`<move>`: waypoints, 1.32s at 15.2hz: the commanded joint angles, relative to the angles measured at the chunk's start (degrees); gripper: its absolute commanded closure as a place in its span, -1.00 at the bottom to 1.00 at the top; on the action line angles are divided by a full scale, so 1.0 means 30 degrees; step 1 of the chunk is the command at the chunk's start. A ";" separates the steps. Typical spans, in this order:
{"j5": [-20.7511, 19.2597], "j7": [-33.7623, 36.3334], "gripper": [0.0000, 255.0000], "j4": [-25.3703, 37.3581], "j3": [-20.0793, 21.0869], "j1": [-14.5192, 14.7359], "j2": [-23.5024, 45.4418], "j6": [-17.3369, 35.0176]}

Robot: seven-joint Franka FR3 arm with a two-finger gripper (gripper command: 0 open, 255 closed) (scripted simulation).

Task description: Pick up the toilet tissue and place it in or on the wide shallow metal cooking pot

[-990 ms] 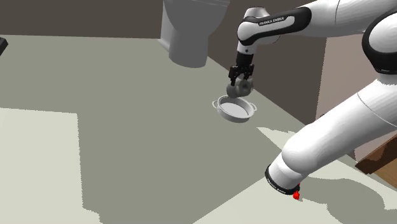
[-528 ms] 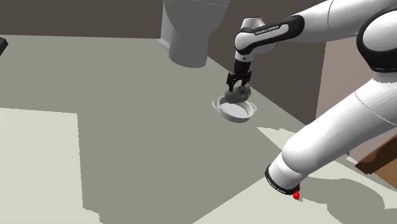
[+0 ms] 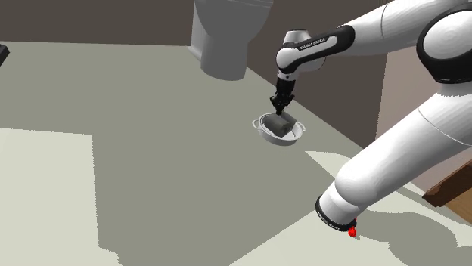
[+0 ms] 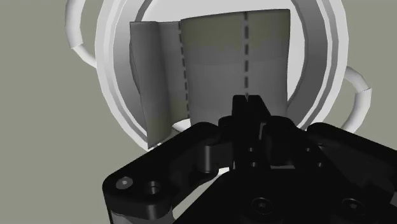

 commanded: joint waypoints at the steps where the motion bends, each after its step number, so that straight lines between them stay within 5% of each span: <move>1: 0.0009 -0.0011 1.00 0.0016 -0.0008 -0.0001 0.0048 0.0037; 2: 0.0004 -0.0005 1.00 0.0007 -0.0003 0.0000 0.0023 0.0018; 3: 0.0004 -0.0005 -1.00 0.0007 -0.0004 0.0000 0.0023 0.0018; 6: 0.3016 -0.5756 -1.00 0.6746 -0.1598 -0.0437 0.5198 -0.6305; 9: 0.4905 -1.0262 -1.00 1.5077 -0.1853 -0.2267 1.1790 -1.3419; 11: 0.5509 -1.2468 -1.00 2.2418 -0.1306 -0.4148 1.7087 -1.8849; 12: 0.5704 -1.3233 -1.00 2.7718 -0.0799 -0.5370 2.0537 -2.2224; 20: 0.5163 -1.3367 -1.00 2.1330 -0.0875 -0.4389 1.7624 -1.8804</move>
